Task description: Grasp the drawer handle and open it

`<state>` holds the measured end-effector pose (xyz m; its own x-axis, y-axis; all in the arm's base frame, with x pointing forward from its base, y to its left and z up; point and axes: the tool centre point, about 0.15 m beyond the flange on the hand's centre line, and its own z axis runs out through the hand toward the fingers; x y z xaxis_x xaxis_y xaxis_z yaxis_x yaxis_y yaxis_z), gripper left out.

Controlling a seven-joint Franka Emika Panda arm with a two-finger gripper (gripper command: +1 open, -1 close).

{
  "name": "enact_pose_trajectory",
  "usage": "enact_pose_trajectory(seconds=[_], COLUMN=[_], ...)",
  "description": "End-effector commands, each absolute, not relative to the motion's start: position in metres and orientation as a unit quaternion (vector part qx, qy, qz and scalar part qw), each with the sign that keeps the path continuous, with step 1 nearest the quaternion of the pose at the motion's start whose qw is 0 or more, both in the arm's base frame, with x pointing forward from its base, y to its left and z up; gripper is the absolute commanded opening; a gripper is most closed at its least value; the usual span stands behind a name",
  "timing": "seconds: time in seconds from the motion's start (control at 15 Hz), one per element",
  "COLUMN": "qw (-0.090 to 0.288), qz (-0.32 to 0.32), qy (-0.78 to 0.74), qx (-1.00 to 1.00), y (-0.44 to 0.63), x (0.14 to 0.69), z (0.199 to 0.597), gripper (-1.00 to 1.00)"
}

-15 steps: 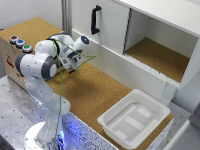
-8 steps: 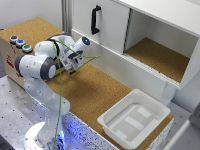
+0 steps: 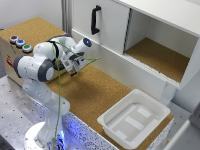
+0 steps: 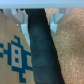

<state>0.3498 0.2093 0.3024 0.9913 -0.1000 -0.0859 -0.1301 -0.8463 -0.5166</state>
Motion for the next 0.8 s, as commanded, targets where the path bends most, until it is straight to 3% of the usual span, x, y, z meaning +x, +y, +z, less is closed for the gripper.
enact_pose_trajectory(seconds=[0.0, 0.33, 0.4, 0.73], qw=[0.284, 0.276, 0.268, 0.262], qz=[0.039, 0.038, 0.037, 0.025], qy=[0.068, 0.069, 0.062, 0.041], qx=[-0.955, -0.958, -0.961, -0.964], y=[0.166, 0.154, 0.153, 0.154], x=[0.377, 0.381, 0.382, 0.381], z=[0.268, 0.269, 0.270, 0.279], gripper=[-1.00, -1.00, 1.00, 1.00])
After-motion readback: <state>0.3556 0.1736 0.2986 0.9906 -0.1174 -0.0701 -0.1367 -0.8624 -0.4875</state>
